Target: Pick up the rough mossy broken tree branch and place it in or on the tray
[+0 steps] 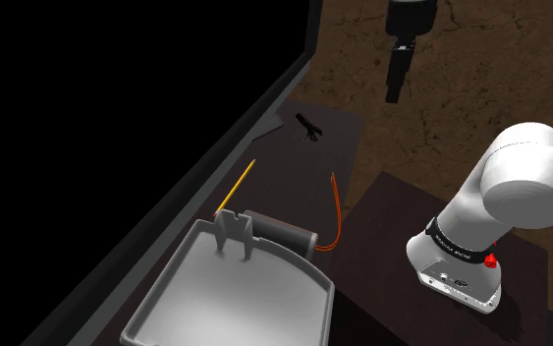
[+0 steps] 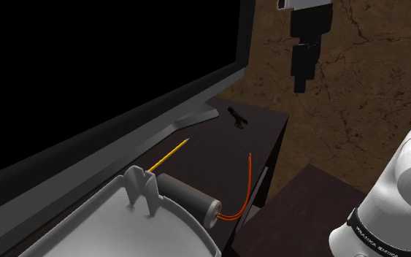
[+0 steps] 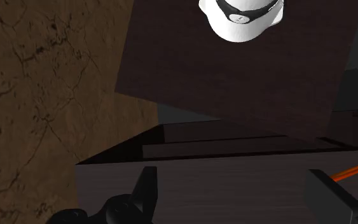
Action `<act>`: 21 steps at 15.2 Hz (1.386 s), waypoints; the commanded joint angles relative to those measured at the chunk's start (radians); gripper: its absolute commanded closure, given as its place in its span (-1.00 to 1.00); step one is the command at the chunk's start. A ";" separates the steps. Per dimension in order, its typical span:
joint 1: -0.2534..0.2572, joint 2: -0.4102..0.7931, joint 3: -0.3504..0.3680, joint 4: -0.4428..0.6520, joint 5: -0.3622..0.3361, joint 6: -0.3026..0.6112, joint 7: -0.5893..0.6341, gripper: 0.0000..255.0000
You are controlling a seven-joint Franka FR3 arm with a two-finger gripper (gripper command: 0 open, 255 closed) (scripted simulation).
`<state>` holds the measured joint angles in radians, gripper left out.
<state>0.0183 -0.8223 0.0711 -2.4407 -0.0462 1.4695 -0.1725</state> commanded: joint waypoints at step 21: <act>-0.036 0.570 0.100 0.088 -0.013 0.452 0.191 -1.00</act>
<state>-0.0183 -0.3852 0.1671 -2.3413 -0.0623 1.7539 0.0078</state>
